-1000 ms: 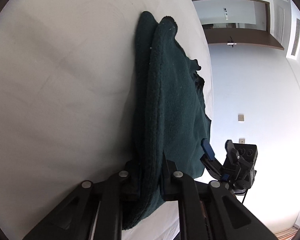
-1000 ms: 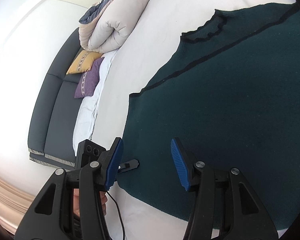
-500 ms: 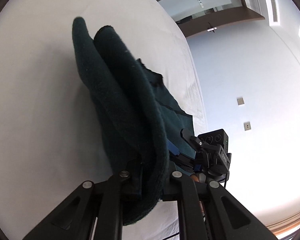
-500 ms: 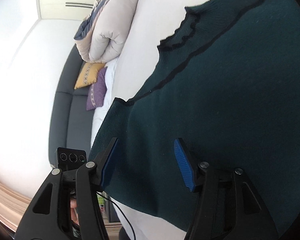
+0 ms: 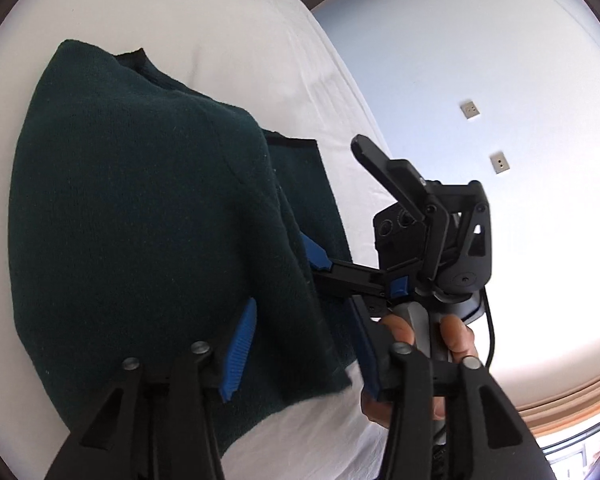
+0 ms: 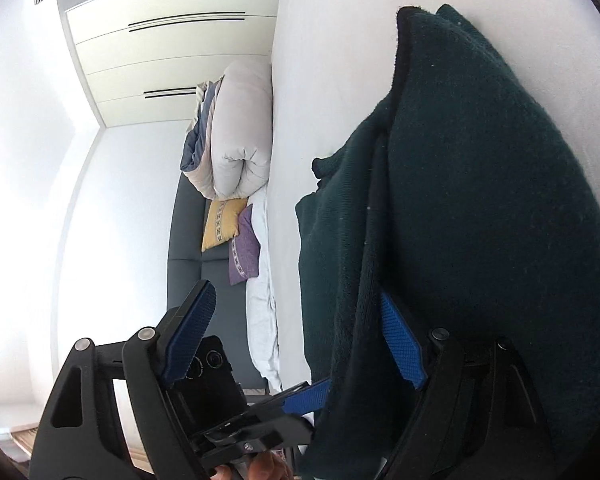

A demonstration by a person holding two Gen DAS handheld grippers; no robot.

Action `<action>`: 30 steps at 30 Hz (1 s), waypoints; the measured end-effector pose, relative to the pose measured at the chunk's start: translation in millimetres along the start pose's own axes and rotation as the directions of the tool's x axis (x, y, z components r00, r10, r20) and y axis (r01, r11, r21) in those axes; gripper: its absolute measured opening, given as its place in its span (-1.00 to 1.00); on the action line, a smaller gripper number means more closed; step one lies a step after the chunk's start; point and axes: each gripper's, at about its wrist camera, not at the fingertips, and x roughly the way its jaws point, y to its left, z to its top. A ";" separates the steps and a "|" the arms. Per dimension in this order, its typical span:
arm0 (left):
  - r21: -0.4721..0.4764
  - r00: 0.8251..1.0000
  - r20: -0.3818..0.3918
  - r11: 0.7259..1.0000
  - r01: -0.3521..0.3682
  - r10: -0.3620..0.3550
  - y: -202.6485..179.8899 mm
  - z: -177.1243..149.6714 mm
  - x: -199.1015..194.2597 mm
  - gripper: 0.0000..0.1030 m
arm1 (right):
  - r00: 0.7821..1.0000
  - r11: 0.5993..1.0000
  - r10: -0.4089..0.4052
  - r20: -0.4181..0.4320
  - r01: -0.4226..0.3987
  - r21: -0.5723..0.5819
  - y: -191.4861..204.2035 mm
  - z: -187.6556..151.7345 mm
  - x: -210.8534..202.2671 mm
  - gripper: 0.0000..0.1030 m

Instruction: Fold small clothes

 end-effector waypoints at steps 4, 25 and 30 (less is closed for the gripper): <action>0.046 0.997 0.071 0.999 -0.012 0.009 10.8 -9.2 -41.1 0.22 | 0.999 0.998 -0.046 -0.026 0.045 -0.033 7.0 4.2 7.3 0.55; -0.010 0.993 0.111 1.000 -0.025 0.026 50.7 -34.9 -67.4 0.32 | 0.826 0.744 -0.555 0.094 0.544 -0.389 69.7 -24.7 -2.1 -0.73; 0.038 0.996 0.083 0.998 -0.045 0.042 35.1 -33.1 -46.7 0.32 | 0.796 0.728 -0.584 0.159 0.601 -0.330 37.0 -9.1 -44.3 -0.73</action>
